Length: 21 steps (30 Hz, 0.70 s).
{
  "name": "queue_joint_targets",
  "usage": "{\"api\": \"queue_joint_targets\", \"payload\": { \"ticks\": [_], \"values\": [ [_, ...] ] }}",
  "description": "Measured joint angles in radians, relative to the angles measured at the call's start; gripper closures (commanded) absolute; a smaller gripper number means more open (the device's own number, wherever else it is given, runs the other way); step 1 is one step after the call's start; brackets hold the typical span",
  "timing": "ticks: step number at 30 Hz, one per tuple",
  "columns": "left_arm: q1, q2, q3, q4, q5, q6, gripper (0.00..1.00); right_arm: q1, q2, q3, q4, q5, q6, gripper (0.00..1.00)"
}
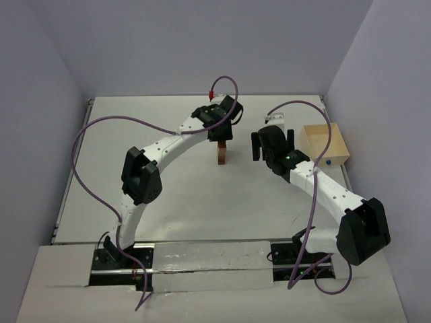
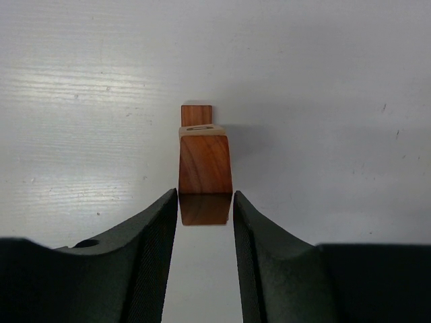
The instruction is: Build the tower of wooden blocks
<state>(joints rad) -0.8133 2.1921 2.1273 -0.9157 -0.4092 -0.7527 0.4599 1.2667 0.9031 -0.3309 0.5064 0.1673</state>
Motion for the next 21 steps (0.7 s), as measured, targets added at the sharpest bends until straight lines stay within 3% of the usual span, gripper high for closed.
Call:
{"api": "queue_joint_targets", "payload": {
  "ticks": [5,15,21],
  "values": [
    [0.005,0.0,0.0,0.001,0.015,0.008,0.42,0.0,0.0,0.0,0.0,-0.001,0.0,0.0],
    [0.006,0.0,0.0,0.003,0.02,0.022,0.09,0.0,0.0,0.0,0.0,-0.004,0.0,0.0],
    [-0.002,-0.023,-0.005,0.011,0.021,0.092,0.01,0.0,0.0,0.002,-0.003,-0.012,-0.001,0.0]
  ]
}}
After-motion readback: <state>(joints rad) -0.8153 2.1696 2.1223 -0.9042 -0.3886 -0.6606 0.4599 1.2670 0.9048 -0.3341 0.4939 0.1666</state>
